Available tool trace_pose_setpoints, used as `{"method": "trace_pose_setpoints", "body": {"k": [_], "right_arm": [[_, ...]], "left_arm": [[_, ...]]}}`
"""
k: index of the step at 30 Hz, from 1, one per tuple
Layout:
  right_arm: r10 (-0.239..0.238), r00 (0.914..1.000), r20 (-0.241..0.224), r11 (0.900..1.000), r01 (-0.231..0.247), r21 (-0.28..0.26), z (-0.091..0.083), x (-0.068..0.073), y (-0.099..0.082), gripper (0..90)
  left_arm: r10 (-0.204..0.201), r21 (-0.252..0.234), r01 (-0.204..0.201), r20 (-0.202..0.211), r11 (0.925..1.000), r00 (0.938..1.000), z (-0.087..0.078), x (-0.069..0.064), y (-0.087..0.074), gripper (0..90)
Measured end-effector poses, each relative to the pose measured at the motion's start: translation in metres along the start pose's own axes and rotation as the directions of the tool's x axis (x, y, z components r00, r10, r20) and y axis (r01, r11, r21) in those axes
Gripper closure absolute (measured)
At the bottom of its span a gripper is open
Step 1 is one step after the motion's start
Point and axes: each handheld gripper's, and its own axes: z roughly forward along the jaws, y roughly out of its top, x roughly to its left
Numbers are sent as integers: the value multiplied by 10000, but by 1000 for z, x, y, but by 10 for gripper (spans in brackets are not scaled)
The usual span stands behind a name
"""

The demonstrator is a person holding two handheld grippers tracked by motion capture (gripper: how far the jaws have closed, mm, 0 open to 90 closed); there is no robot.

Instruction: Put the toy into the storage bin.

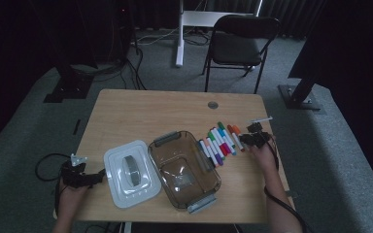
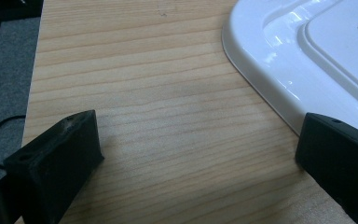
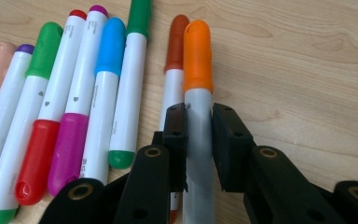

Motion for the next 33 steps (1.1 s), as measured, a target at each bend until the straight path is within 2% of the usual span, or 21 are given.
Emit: {"method": "trace_pose_setpoints", "body": {"k": [2, 8, 23, 33], "right_arm": [[15, 9999, -133, 10000, -15, 23, -1, 0, 0, 764], [24, 9999, -117, 9999, -23, 120, -1, -1, -1, 764], [-23, 10000, -54, 9996, 22, -270, -16, 0, 6, 764], [39, 10000, 35, 9987, -37, -502, -40, 9, 15, 764]], "left_arm": [[3, -2, -3, -1, 10000, 10000, 0, 0, 0, 5], [3, 2, -3, -1, 10000, 10000, 0, 0, 0, 5], [1, 0, -1, -1, 10000, 10000, 0, 0, 0, 5], [1, 1, -1, 1, 10000, 10000, 0, 0, 0, 5]]}}
